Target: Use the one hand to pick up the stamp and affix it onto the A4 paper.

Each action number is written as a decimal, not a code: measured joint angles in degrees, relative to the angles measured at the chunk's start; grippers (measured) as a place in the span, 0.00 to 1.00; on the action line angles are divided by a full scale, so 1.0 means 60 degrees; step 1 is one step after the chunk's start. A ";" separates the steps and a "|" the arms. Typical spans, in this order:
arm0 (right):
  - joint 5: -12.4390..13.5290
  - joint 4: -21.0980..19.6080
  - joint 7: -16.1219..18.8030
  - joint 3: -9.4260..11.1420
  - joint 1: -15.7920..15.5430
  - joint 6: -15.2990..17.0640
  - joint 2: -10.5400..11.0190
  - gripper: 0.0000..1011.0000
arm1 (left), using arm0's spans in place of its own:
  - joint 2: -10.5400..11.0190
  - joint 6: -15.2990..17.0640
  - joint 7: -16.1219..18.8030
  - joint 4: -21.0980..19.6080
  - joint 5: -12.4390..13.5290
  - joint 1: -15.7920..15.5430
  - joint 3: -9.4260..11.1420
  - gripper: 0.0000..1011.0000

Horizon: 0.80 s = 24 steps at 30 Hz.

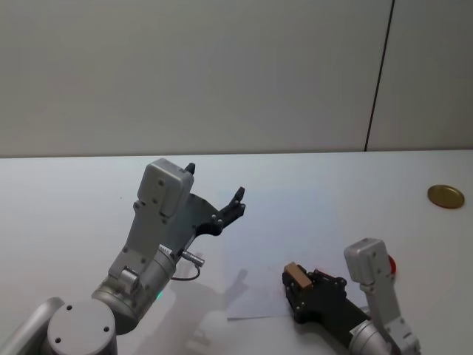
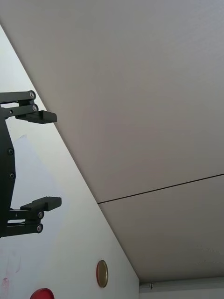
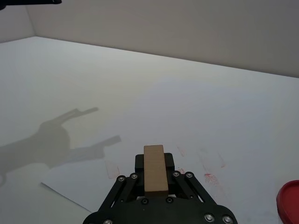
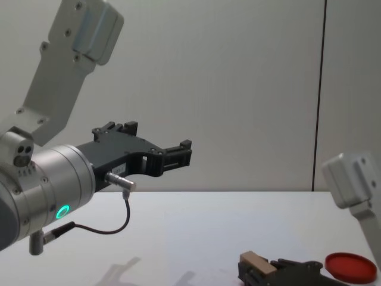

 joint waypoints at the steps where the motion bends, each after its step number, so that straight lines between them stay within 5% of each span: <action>1: -0.0016 0.0012 0.0003 -0.0001 0.0008 0.0023 -0.0002 0.22 | 0.0000 0.0000 0.0000 0.0000 0.0000 0.0000 0.0000 0.98; 24: -0.0310 -0.0004 0.0270 0.0025 0.0204 0.0747 0.0025 0.22 | 0.0000 0.0000 0.0001 0.0000 0.0000 0.0000 0.0000 0.98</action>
